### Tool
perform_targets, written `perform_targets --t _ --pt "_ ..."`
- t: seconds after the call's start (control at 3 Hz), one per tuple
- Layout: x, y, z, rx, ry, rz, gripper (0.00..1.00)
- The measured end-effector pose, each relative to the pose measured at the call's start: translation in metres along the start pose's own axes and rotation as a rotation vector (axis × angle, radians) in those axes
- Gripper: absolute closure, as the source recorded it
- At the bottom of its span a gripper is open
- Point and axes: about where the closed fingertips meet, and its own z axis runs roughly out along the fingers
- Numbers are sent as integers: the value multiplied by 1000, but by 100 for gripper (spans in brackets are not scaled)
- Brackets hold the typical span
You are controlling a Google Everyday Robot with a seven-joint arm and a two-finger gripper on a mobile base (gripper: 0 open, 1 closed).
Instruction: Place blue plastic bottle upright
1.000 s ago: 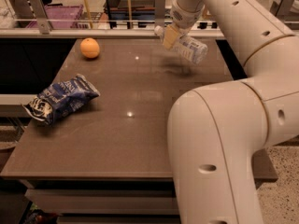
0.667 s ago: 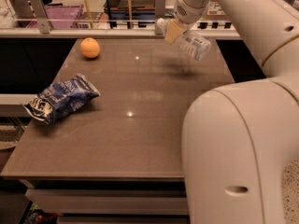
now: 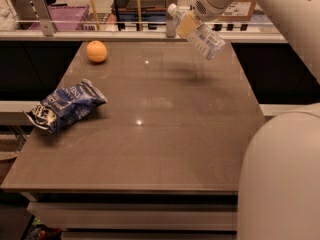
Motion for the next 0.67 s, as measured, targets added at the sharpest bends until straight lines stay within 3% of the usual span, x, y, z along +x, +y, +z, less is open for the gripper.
perform_targets --t 0.67 --pt "-21 -5 2 -32 -208 -11 100"
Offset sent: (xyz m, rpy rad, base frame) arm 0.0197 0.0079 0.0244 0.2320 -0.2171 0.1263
